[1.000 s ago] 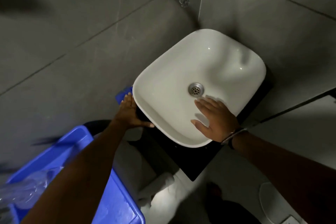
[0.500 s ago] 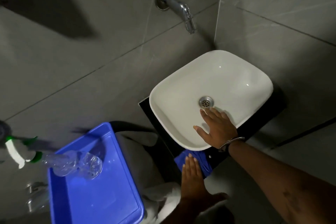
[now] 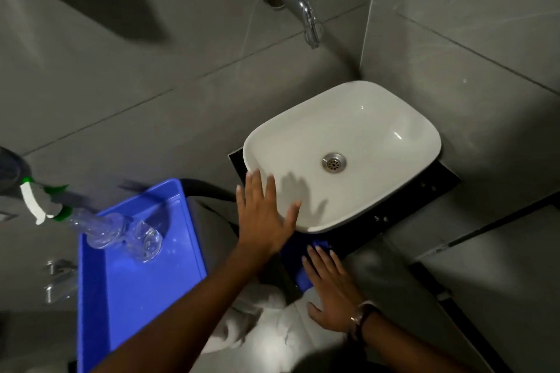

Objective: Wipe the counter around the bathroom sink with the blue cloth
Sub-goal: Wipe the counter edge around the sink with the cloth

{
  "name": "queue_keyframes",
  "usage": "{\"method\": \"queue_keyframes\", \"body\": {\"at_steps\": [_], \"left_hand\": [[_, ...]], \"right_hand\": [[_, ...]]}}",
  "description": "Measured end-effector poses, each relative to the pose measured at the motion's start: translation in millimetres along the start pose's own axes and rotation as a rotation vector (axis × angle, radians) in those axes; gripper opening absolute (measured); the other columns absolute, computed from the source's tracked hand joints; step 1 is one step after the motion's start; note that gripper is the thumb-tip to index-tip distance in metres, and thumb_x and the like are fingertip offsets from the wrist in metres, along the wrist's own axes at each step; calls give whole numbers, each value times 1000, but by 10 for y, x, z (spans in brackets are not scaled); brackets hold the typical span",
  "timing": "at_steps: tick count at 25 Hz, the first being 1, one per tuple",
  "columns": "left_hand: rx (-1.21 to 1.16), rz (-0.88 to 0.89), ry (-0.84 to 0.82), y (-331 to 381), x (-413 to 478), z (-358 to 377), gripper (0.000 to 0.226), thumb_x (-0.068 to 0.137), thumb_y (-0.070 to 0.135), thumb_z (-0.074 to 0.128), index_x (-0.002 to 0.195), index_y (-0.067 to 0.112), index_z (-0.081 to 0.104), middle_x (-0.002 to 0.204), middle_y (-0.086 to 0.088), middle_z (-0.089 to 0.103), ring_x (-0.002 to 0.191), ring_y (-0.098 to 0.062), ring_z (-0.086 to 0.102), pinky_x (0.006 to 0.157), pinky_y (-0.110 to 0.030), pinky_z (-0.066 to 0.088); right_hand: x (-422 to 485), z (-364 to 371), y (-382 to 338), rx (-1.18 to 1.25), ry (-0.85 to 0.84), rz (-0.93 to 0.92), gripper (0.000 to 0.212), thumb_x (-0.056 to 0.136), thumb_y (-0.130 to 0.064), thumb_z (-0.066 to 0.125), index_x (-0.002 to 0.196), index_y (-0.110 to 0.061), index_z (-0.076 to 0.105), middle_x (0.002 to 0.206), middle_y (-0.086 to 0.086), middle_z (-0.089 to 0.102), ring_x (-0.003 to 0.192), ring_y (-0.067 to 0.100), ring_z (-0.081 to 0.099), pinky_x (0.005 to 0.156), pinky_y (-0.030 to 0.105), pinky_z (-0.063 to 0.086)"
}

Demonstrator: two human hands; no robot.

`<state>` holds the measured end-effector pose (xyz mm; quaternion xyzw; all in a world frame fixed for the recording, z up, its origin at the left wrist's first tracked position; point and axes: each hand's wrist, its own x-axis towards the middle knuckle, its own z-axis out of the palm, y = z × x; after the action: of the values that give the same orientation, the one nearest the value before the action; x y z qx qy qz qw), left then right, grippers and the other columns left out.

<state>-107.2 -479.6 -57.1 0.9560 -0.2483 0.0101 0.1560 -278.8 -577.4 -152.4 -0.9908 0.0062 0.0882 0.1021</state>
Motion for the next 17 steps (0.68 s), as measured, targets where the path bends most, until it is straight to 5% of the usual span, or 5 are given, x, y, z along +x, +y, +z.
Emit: {"method": "queue_keyframes", "body": {"at_steps": [2,6,10,17], "left_hand": [[-21,-98,-188,119,377,154,104,85,79,32,157,10,4,165,-19,-7,153,-31,-12,122,-49,-12],[20,-247,-176,232,560,533,117,77,89,21,155,5,1,165,-20,-4,153,-31,-10,123,-54,-7],[14,-255,-75,203,567,621,120,73,93,21,156,6,8,165,-20,4,154,-30,-3,123,-54,-4],[26,-312,-64,222,568,599,125,70,95,25,156,8,1,166,-18,-1,154,-28,-5,122,-54,-6]], "right_hand": [[194,46,-101,-58,-59,-28,97,72,-65,44,147,-6,24,156,20,22,144,39,20,121,55,11],[317,204,-70,-182,-115,-99,103,78,-70,33,148,-2,0,159,24,1,146,44,-1,115,55,-5],[219,174,371,-82,-91,-19,101,72,-76,37,146,-9,22,158,18,20,146,38,13,117,64,3],[73,-166,1891,-59,-80,166,94,69,-77,44,139,-15,43,147,7,47,140,26,37,117,55,5]]}}
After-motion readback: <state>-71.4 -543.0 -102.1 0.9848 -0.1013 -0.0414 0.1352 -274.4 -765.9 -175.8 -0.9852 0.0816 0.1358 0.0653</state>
